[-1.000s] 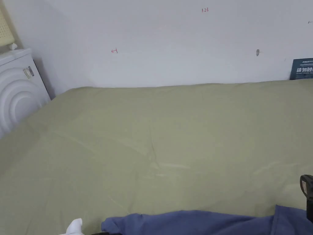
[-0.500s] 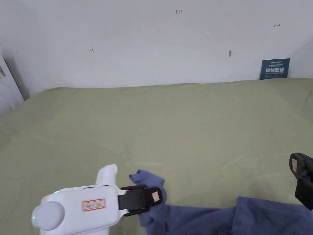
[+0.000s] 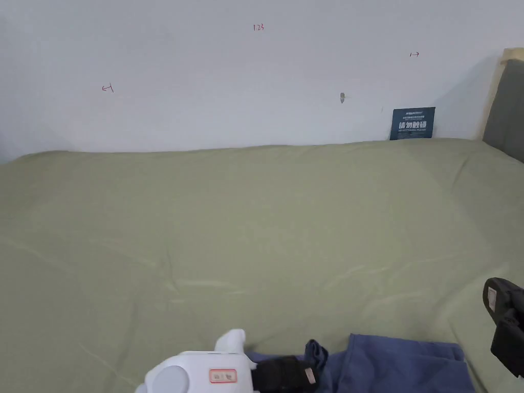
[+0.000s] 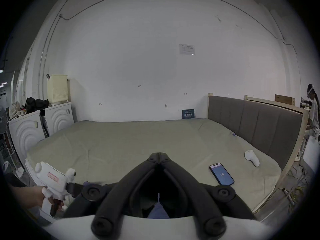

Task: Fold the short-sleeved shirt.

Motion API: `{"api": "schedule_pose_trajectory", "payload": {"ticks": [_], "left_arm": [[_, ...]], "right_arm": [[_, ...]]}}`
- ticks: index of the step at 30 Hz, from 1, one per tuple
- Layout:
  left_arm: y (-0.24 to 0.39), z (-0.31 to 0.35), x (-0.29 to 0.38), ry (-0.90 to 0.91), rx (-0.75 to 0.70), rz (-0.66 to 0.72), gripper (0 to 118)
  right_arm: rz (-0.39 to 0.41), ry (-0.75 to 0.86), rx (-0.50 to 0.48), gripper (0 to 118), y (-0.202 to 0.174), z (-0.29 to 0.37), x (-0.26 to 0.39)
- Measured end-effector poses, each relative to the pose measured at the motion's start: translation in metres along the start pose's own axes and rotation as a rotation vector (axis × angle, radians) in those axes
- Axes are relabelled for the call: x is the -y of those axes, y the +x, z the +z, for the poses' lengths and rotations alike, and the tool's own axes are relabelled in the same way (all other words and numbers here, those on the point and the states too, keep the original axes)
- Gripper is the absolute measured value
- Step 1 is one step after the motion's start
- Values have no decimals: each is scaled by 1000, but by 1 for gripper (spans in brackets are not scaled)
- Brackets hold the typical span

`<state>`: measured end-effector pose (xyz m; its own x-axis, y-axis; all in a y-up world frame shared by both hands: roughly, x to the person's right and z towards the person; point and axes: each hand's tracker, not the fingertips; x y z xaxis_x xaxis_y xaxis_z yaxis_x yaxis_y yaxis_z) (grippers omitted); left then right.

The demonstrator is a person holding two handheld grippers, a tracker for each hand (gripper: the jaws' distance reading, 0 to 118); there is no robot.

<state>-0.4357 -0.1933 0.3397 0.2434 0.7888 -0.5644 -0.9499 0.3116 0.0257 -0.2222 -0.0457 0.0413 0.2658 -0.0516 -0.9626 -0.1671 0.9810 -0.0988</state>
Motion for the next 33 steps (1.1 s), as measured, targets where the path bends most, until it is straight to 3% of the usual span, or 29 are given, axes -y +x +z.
{"api": "schedule_pose_trajectory", "payload": {"ticks": [2, 3, 4, 5, 6, 9, 11, 16, 21, 24, 30, 31, 32, 33], "left_arm": [[-9, 24, -3, 102, 45, 27, 76], [-12, 33, -1, 156, 38, 21, 55], [-16, 38, 0, 186, 5, 19, 10], [-26, 40, -5, 200, -30, 23, 1], [-31, 42, -3, 221, -90, 31, 0], [-44, 36, 1, 195, 1, 95, 0], [-38, 26, 7, 191, 1, 63, 0], [-21, -30, 23, 52, 9, -6, 0], [-17, -80, 49, 14, 58, 55, 0], [-4, -89, 51, 9, 72, 44, 0], [-13, -80, 46, -10, 89, 101, 1], [-12, -73, 39, -21, 86, 94, 2], [-12, -61, 31, -29, 85, 73, 11], [-17, -44, 22, -34, 105, 24, 28]], "right_arm": [[-11, -13, -8, 0, -1, -2, 1], [-14, -20, -13, 0, -2, -4, 2], [-15, -21, -17, 0, -4, -4, 2], [-15, -23, -25, 0, -5, -4, 3], [-15, -25, -33, 0, -7, -5, 3], [-7, -21, -50, 0, -12, -3, 2], [0, -15, -57, 0, -14, 0, 2], [14, -18, -59, 0, -16, 6, -2], [6, -18, -75, 0, -16, 16, -7], [-30, -6, -102, 0, -18, 18, -14], [10, -2, -115, 0, -27, 12, -14], [8, -8, -119, 0, -28, 10, -13], [8, -15, -119, 0, -29, 9, -13], [11, -20, -122, 0, -30, 7, -13]]}}
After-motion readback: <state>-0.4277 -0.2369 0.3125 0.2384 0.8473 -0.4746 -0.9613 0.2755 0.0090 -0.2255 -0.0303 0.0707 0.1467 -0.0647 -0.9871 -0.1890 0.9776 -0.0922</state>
